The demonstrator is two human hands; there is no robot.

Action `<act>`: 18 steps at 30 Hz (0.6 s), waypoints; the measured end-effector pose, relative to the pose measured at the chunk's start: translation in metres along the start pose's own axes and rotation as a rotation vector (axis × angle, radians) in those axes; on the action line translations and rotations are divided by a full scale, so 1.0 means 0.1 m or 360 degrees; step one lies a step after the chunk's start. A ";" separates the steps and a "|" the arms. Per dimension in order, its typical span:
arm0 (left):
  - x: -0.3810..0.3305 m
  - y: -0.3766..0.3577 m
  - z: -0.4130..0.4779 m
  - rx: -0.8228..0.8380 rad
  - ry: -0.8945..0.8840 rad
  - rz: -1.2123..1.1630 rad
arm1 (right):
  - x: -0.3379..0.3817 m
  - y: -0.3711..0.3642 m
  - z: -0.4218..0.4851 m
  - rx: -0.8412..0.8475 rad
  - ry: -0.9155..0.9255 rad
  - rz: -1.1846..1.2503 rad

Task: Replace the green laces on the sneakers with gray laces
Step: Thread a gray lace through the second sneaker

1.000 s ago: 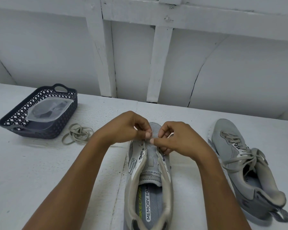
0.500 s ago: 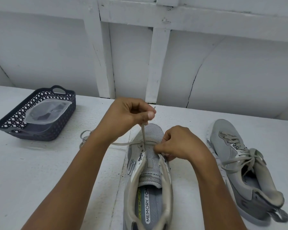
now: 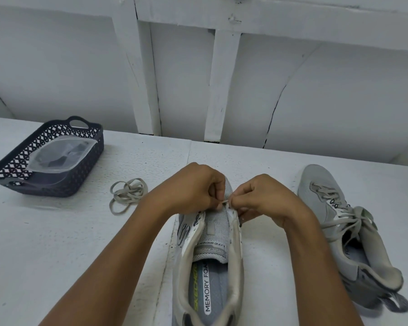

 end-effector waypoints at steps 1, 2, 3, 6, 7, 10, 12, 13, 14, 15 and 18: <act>0.00 0.00 0.00 -0.0001 0.0001 0.0024 | 0.00 -0.01 0.00 0.0006 0.0003 0.0005; -0.01 0.00 -0.01 0.0003 0.0002 0.0045 | 0.00 -0.01 0.01 0.0009 0.0007 0.0008; -0.01 -0.01 -0.01 0.0011 0.0002 0.0068 | 0.00 -0.01 0.01 0.0011 0.0010 0.0011; -0.03 -0.02 -0.02 0.0044 -0.0002 0.0124 | 0.01 -0.02 0.00 0.0021 0.0011 0.0018; -0.03 -0.02 -0.03 0.0049 -0.0002 0.0137 | 0.01 -0.02 0.00 0.0018 0.0011 0.0018; -0.04 -0.03 -0.03 0.0042 0.0019 0.0123 | 0.01 -0.02 0.00 0.0005 0.0010 0.0030; -0.05 -0.02 -0.04 0.0016 0.0031 0.0122 | 0.01 -0.02 -0.01 -0.0009 0.0009 0.0037; -0.06 -0.02 -0.05 0.0001 0.0032 0.0131 | 0.01 -0.02 -0.01 -0.0014 0.0009 0.0040; -0.07 -0.02 -0.05 -0.0012 0.0034 0.0145 | 0.01 -0.02 -0.01 -0.0015 0.0008 0.0041; -0.08 -0.02 -0.05 -0.0021 0.0039 0.0164 | 0.01 -0.03 -0.01 -0.0015 0.0008 0.0039; -0.11 -0.03 -0.04 -0.0026 0.0057 0.0239 | 0.01 -0.02 -0.01 -0.0019 0.0008 0.0029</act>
Point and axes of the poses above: each hand's wrist, its own z-axis towards the middle knuckle, its own y-axis out of the back of the hand, x = y × z, the point moved 8 cm from there along z, towards the middle knuckle, and after that the axes turned 11 degrees about x, right-handed, at the moved point
